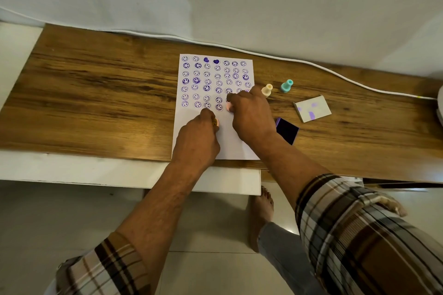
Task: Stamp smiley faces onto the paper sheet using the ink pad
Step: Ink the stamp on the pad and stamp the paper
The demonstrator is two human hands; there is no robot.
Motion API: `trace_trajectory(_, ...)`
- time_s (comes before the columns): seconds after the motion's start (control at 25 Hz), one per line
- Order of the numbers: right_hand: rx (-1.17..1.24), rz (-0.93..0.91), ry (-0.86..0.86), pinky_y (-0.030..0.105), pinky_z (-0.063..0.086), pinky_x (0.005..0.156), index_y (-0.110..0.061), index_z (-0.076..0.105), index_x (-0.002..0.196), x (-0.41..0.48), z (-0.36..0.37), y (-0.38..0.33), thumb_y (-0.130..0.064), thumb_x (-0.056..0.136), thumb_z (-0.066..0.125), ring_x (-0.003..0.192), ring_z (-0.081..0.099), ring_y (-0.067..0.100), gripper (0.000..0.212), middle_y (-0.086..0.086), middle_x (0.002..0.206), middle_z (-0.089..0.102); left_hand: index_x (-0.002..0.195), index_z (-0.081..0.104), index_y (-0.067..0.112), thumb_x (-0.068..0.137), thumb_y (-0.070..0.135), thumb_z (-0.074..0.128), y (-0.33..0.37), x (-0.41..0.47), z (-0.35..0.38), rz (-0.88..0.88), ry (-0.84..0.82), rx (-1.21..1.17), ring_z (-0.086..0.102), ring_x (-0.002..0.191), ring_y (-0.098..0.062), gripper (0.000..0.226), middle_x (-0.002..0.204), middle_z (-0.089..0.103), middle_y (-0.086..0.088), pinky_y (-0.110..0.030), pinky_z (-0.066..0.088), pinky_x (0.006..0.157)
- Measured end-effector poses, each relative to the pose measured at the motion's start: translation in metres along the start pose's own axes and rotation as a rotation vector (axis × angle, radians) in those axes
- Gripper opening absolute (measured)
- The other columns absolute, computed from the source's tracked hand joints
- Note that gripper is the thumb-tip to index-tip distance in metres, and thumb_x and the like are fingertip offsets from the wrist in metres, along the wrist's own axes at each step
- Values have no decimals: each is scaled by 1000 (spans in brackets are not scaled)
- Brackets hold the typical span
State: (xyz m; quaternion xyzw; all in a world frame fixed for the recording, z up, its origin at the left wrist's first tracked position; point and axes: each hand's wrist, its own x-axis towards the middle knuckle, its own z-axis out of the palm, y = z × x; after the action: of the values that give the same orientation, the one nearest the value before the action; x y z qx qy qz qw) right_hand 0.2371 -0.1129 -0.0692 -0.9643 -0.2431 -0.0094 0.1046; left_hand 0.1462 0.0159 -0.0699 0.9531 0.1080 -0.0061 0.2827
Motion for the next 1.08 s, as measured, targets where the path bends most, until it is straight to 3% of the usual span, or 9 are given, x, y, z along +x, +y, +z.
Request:
trace_trajectory(0.28, -154, -115, -125, 43, 48, 79, -2, 66, 115, 6, -9, -4, -5, 100, 53, 110, 53, 35, 20, 19, 107, 67, 126, 54, 8, 97, 18, 59, 3, -3, -3, -42, -16, -15, 68, 98, -35, 31, 114, 71, -16, -30, 38, 74)
trace_trajectory(0.52, -146, 4, -123, 43, 53, 83, -1, 66, 121, 5, -6, -17, -2, 97, 55, 114, 54, 34, 26, 20, 113, 67, 127, 53, 8, 97, 17, 58, 4, -2, -5, -48, -33, -7, 67, 99, -36, 32, 115, 70, -17, -30, 36, 74)
trace_trajectory(0.72, -188, -185, -163, 42, 49, 77, 0, 67, 118, 11, -13, -1, -4, 99, 52, 110, 53, 33, 25, 18, 108, 67, 128, 52, 9, 98, 18, 58, 5, -3, -6, -55, -46, -16, 68, 98, -35, 32, 115, 70, -16, -31, 38, 75)
trace_trajectory(0.92, -180, -94, -138, 42, 48, 76, 1, 67, 113, 7, -8, -11, 1, 96, 52, 109, 54, 35, 23, 20, 107, 66, 126, 53, 8, 98, 17, 57, 5, -3, -6, -47, -44, -14, 67, 96, -37, 30, 112, 70, -17, -31, 36, 72)
trace_trajectory(1.08, -213, -195, -152, 41, 49, 76, 0, 70, 114, 13, -12, -2, -3, 98, 54, 107, 56, 33, 23, 18, 105, 68, 129, 52, 8, 97, 17, 59, 5, -4, -7, -59, -53, -27, 68, 99, -35, 34, 115, 70, -17, -31, 40, 76)
